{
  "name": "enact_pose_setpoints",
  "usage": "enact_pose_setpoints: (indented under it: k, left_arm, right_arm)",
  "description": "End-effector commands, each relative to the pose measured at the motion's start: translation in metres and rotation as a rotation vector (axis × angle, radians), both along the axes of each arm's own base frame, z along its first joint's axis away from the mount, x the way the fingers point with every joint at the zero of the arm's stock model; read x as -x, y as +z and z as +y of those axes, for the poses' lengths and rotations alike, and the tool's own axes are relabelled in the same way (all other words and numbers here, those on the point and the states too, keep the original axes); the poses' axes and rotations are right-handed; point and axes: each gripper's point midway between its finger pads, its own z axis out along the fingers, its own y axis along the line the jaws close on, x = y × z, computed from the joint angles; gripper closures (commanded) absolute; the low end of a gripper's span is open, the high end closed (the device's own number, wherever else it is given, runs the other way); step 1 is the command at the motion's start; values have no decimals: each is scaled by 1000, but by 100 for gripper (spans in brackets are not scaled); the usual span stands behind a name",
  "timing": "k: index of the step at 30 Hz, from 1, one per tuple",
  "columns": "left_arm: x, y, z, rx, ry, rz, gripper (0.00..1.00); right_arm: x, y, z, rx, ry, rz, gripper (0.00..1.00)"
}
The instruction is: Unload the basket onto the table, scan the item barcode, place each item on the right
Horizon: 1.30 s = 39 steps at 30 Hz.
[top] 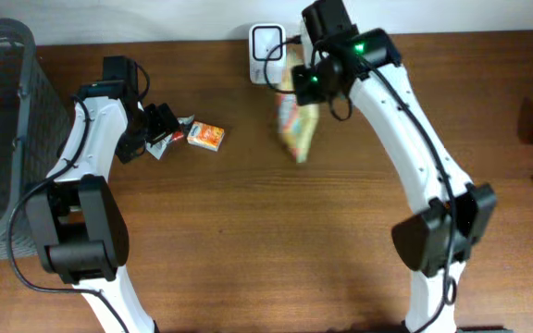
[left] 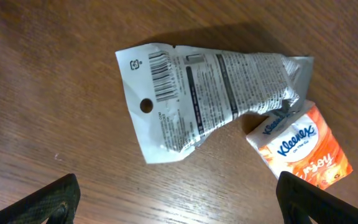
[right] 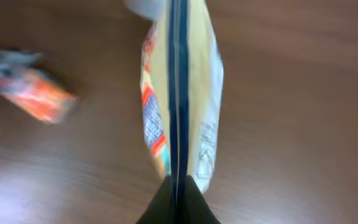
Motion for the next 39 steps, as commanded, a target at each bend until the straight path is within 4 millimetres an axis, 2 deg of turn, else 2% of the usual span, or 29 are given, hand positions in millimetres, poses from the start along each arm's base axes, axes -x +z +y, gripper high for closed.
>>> enact_pose_setpoints:
  k: [1,3,6,7,8,10,11,12,13,14,16,17,19,20,21,23,24,25,26,28,29,31,32,33,34,36,37,38,39]
  left_arm:
    - [-1,3,1,-6,8,-5,1]
    - [-1,3,1,-6,8,-6,1]
    - [-1,3,1,-6,8,-6,1]
    - [-1,3,1,-6,8,-6,1]
    - [-1,3,1,-6,8,-6,1]
    - [-1,3,1,-6,8,-6,1]
    - [-1,3,1,-6,8,-5,1]
    - [-1,2,1,-6,8,-5,1]
    - [-1,3,1,-6,8,-6,1]
    - [-1,3,1,-6,8,-6,1]
    - [-1,3,1,-6,8,-6,1]
    - [-1,3,1,-6,8,-6,1]
    - [-1,3,2,-6,8,-6,1]
    - [-1,3,1,-6,8,-6,1]
    - [-1,2,1,-6,8,-5,1]
    - [-1,3,1,-6,8,-6,1]
    - [-1,3,2,-6,8,-6,1]
    - [-1,3,1,-6,8,-6,1]
    - [-1,3,1,-6,8,-6,1]
    - [-1,3,2,-6,8,-6,1]
    - [-1,3,1,-6,8,-6,1]
    - [-1,3,1,-6,8,-6,1]
    - [-1,2,1,-6,8,-5,1]
    - [-1,3,1,-6,8,-6,1]
    - [-1,3,1,-6,8,-6,1]
    - [-1,2,1,-6,8,-5,1]
    - [-1,3,1,-6,8,-6,1]
    - [-1,2,1,-6,8,-5,1]
    - [-1,3,1,-6,8,-6,1]
  right_arm:
    - [9,46,-74,337,-177,-134,96]
    - [21,36,-87,415,-188,-68,96]
    - [31,-25,-83,455,-190,72,96]
    - [37,-46,-67,430,-149,107,96]
    - [42,-53,-45,384,-108,117,96]
    - [47,-47,-5,415,-33,42,95]
    - [51,-47,-2,433,-20,44,64]
    - [66,-54,1,388,6,125,23]
    - [87,-64,3,339,32,242,6]
    - [100,-71,-2,334,37,314,1]
    - [104,-101,-29,484,19,326,1]
    - [106,-127,-37,519,12,327,1]
    - [104,-161,-46,514,-11,306,1]
    - [96,-169,-52,527,-56,255,1]
    - [90,-178,-67,584,-134,179,12]
    - [91,-186,-78,632,-155,148,24]
    - [90,-187,-81,645,-160,136,35]
    - [89,-187,-82,651,-163,128,41]
    - [87,-187,-83,640,-181,117,56]
    - [82,-187,-91,611,-255,103,96]
    - [81,-185,-90,606,-260,101,96]
    - [68,-163,-71,523,-255,102,96]
    - [50,-134,-45,384,-248,80,96]
    - [31,-90,-4,179,-176,48,96]
    - [26,-44,41,-43,-48,48,96]
    - [38,-1,85,-276,99,81,96]
    - [47,13,98,-373,135,123,96]
    - [57,17,102,-455,155,186,96]
    - [63,14,98,-494,148,247,96]
